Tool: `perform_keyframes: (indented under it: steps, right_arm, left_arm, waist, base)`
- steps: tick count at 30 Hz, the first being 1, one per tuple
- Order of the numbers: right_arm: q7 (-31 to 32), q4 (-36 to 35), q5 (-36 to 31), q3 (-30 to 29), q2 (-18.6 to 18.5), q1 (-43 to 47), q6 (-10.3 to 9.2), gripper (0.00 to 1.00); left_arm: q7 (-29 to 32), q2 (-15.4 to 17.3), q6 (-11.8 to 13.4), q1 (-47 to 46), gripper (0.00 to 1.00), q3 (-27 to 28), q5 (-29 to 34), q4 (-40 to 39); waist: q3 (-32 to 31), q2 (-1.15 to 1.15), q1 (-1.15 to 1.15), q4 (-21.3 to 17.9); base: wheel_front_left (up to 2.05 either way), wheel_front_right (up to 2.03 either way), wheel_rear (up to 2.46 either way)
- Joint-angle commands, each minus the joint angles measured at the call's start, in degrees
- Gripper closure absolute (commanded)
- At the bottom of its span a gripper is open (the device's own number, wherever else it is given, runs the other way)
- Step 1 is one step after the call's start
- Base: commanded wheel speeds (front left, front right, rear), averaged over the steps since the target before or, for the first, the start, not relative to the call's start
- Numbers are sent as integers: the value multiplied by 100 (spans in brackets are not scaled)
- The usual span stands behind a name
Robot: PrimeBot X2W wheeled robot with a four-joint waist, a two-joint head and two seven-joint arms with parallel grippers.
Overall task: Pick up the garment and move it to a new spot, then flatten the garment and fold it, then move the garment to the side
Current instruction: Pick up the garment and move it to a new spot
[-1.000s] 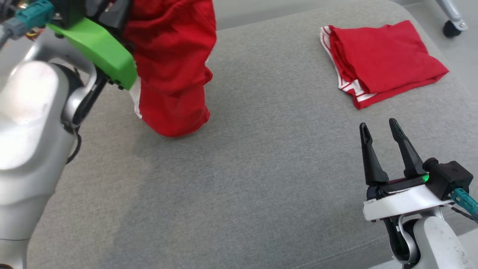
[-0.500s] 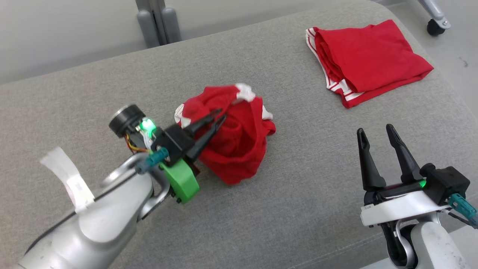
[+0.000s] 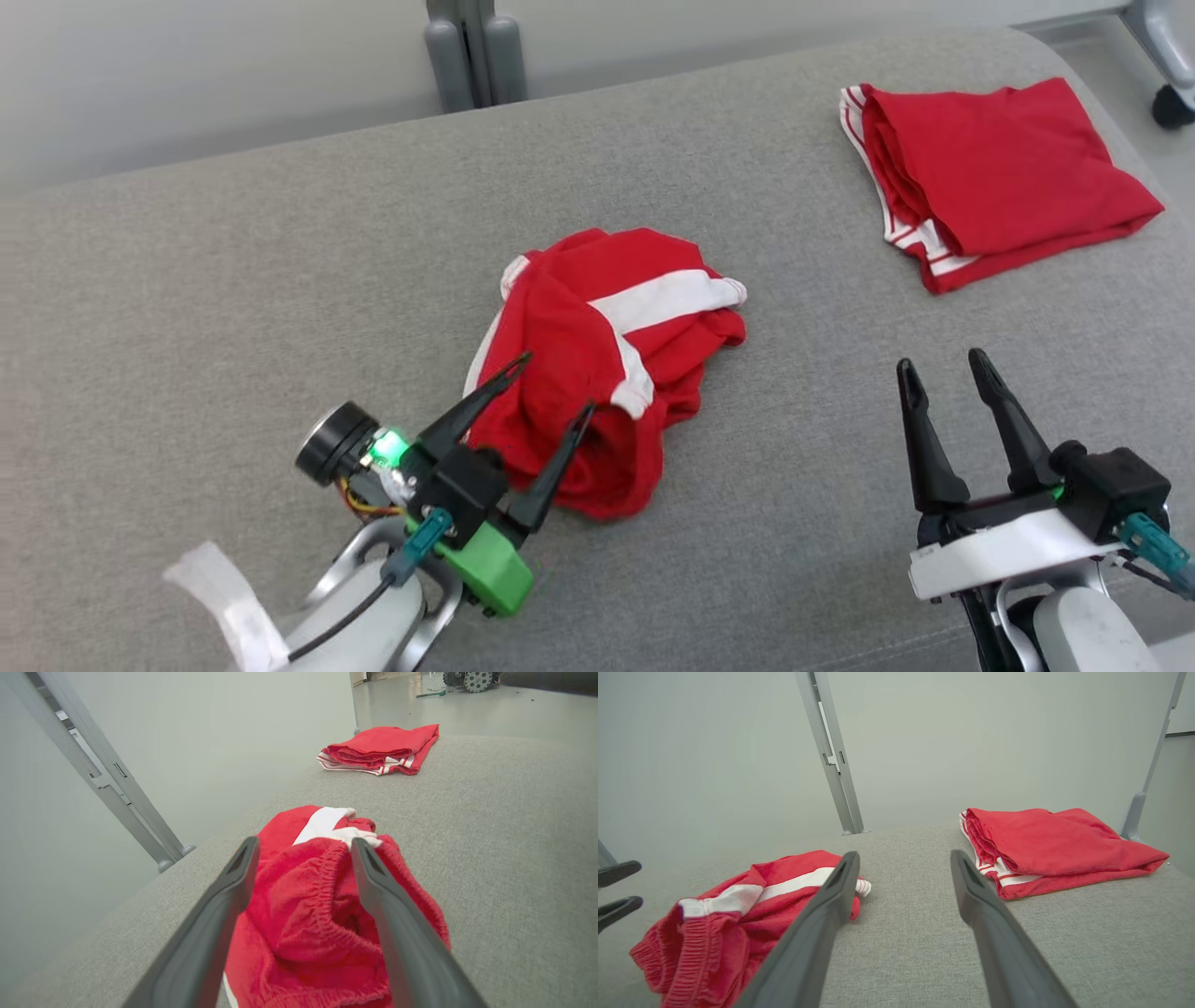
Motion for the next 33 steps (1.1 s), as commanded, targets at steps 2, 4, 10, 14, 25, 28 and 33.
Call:
perform_keyframes:
  steps: [2, 4, 10, 14, 25, 28, 33]
  right_arm:
    - [3, 38, -23, 10, -30, 166, 0, 0]
    - [3, 84, -1, 4, -45, 297, 0, 0]
    - [3, 100, -118, 65, -62, 504, 0, 0]
    - [3, 136, -160, 71, -20, 597, 0, 0]
    - [3, 133, -296, 53, 133, 1200, 0, 0]
    - [3, 136, -317, 93, 176, 1323, 0, 0]
    - [3, 139, -300, 143, 226, 1426, 0, 0]
  left_arm:
    - [-14, 77, 168, 516, 0, 288, 69, -259]
    - [-15, 57, 320, 1004, 0, 635, -15, -552]
    - [-9, -143, 574, 2301, 0, 1786, -302, -1209]
    - [-9, -463, 525, 2953, 0, 2652, -420, -1397]
    - [-8, -1440, -400, 3871, 0, 4226, 87, -1775]
    - [-9, -1544, -517, 4022, 0, 4354, 236, -1773]
    - [-9, -1601, -575, 4197, 0, 4351, 623, -1714]
  waist:
    - [-423, 0, 0, 427]
    - [-646, 0, 0, 609]
    - [-1038, 0, 0, 993]
    - [-1213, 0, 0, 1122]
    - [-1408, 0, 0, 1141]
    - [-1414, 0, 0, 1096]
    - [-1395, 0, 0, 1023]
  base:
    - [0, 0, 0]
    - [0, 0, 0]
    - [0, 0, 0]
    - [0, 0, 0]
    - [0, 0, 0]
    - [0, 0, 0]
    - [0, 0, 0]
